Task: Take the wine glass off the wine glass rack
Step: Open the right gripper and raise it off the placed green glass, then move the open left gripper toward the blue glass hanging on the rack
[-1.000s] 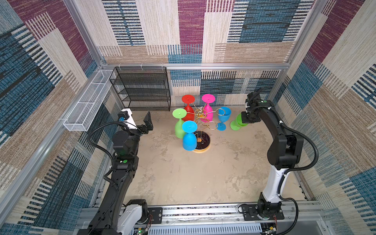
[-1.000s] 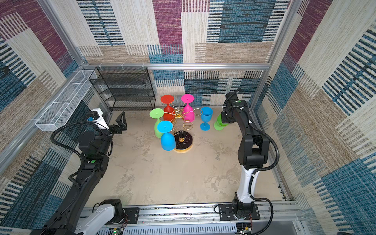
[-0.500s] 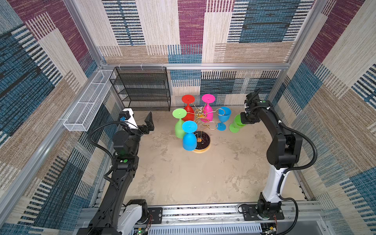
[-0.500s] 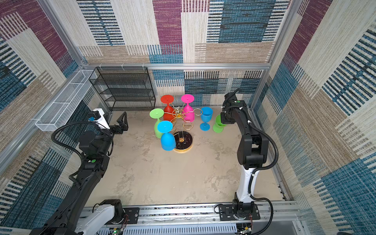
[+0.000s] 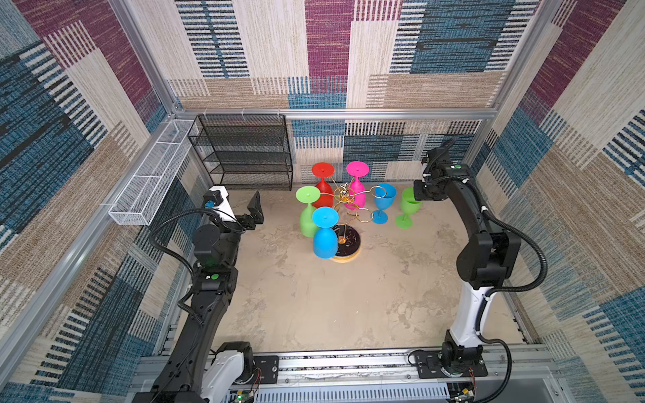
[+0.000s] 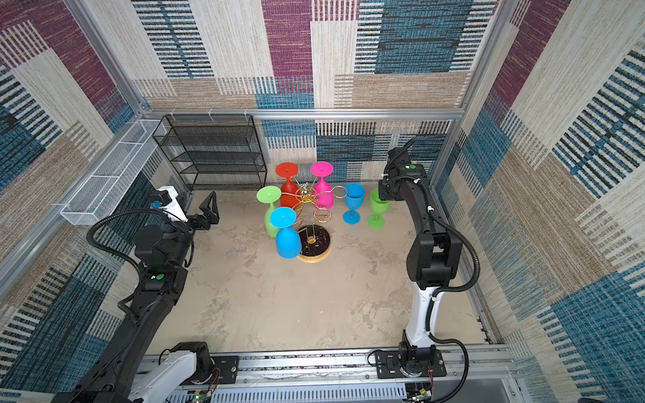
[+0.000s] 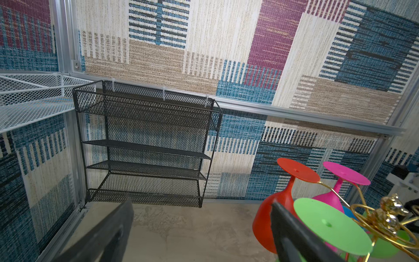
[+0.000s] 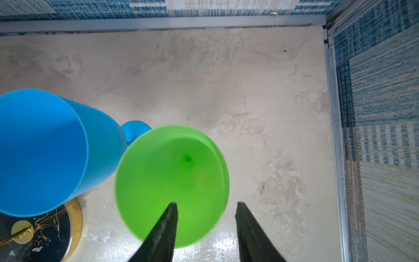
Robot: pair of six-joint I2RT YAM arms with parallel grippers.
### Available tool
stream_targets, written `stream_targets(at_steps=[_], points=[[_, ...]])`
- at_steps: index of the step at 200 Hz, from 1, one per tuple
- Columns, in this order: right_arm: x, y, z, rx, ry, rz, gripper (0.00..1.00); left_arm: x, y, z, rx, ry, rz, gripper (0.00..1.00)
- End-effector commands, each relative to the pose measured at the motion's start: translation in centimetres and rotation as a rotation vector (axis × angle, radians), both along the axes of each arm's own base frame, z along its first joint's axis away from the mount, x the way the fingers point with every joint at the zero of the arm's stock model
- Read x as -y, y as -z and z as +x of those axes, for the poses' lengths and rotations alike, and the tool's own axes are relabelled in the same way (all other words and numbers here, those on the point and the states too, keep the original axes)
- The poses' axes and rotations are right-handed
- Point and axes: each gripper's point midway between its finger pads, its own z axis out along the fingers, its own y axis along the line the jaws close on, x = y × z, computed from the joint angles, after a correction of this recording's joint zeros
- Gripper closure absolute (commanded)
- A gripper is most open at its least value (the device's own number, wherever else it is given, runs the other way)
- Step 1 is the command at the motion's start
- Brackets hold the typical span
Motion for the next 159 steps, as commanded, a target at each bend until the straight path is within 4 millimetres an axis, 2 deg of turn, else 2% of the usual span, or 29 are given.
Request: stream_targets(at_steps=[1, 30, 40, 54, 74, 89, 113, 141, 159], points=[[-0.2, -2.8, 0.8, 0.114, 0.016, 0.029, 0.5, -0.6, -0.7, -0.1, 0.006, -0.028, -0.038, 0.04], [-0.6, -7.6, -0.2, 0.3, 0.028, 0.086, 0.39, -0.7, -0.9, 0.0, -0.031, -0.024, -0.076, 0.06], [-1.3, -10.2, -1.0, 0.389, 0.011, 0.133, 0.32, -0.1, -1.2, -0.1, -0.044, 0.009, -0.07, 0.05], [-2.8, -13.2, -2.6, 0.504, -0.044, 0.22, 0.19, 1.0, -2.1, -0.6, -0.067, 0.074, -0.06, 0.05], [-4.7, -15.7, -5.7, 0.637, -0.12, 0.34, 0.03, 2.6, -3.1, -1.6, -0.1, 0.168, -0.048, 0.04], [-4.8, -16.9, -8.1, 0.716, -0.126, 0.371, 0.01, 3.2, -3.2, -2.4, -0.129, 0.206, -0.068, 0.05], [-4.9, -16.9, -11.1, 0.761, -0.142, 0.381, 0.01, 4.7, -1.8, -4.1, -0.25, 0.298, -0.126, 0.13], [-4.9, -16.5, -13.2, 0.795, -0.142, 0.399, 0.01, 7.4, 0.3, -6.0, -0.433, 0.463, -0.238, 0.24], [-5.3, -16.4, -14.0, 0.813, -0.158, 0.427, 0.01, 9.4, 1.0, -7.4, -0.531, 0.604, -0.334, 0.3]])
